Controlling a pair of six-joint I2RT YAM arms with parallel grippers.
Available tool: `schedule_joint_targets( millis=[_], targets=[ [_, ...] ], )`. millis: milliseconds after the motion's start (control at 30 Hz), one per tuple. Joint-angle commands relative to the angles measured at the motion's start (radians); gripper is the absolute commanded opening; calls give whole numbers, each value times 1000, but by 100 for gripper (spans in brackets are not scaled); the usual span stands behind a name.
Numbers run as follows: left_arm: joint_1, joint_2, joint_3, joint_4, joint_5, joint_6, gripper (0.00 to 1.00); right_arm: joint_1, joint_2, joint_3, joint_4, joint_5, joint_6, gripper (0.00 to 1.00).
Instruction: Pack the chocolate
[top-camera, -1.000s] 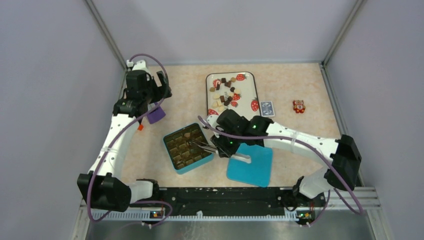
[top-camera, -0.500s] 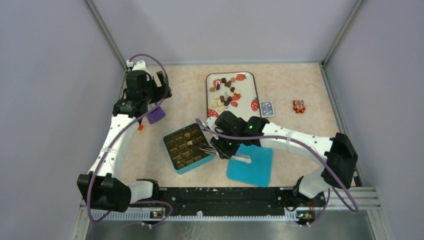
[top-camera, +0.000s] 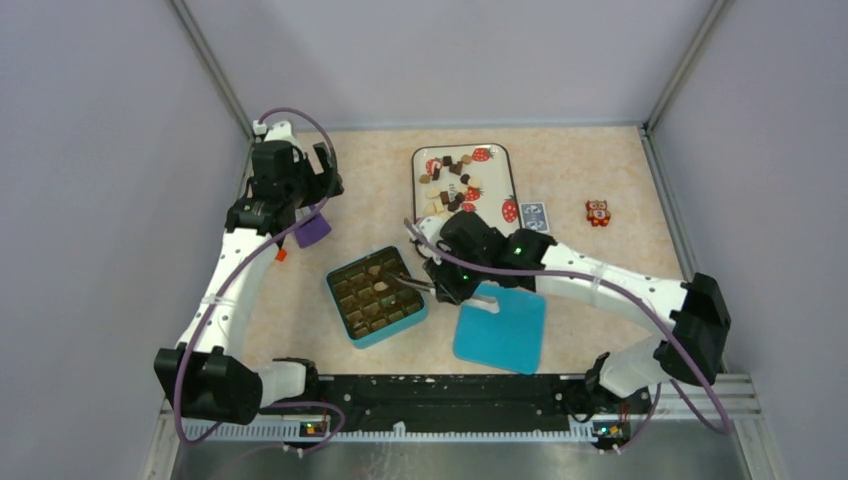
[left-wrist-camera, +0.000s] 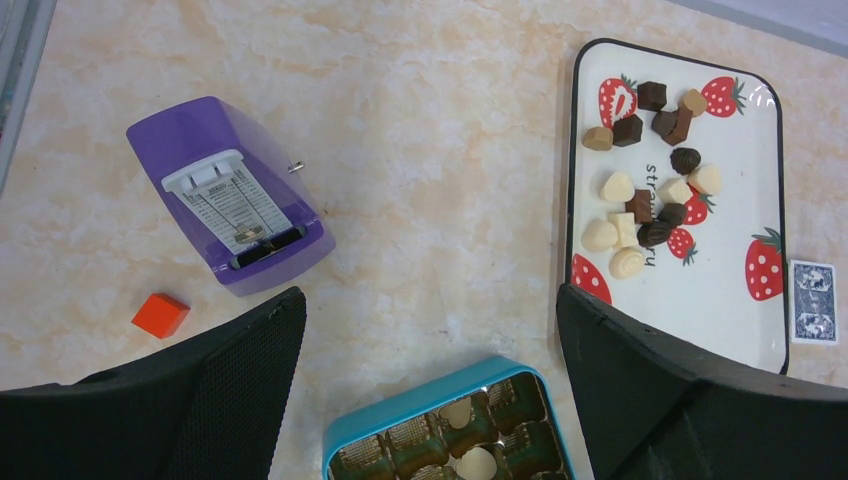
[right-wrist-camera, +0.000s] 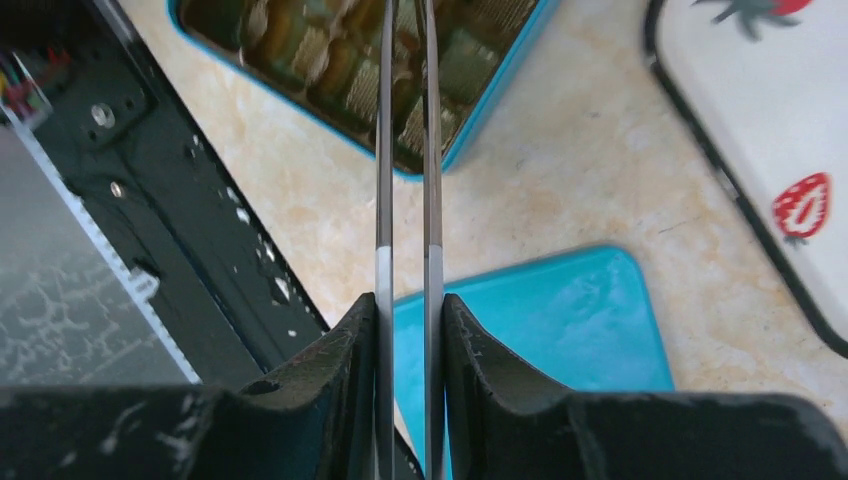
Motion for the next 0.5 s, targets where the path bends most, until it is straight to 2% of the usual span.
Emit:
schedule_joint_targets(
  millis=[0,167,233,467],
  targets=[
    [6,-28,12,5,9,6,99,-121,-117,37,162,7,83,17],
    [7,-32,5,9,9,5,99,-335,-80,44,159,43,175,20],
    [7,-33,6,8,9,4,99,-383,-49,43,155,69,202,22],
    [7,-39,8,4,-6,12,99,-417,57,23,148,128,235,34]
  ],
)
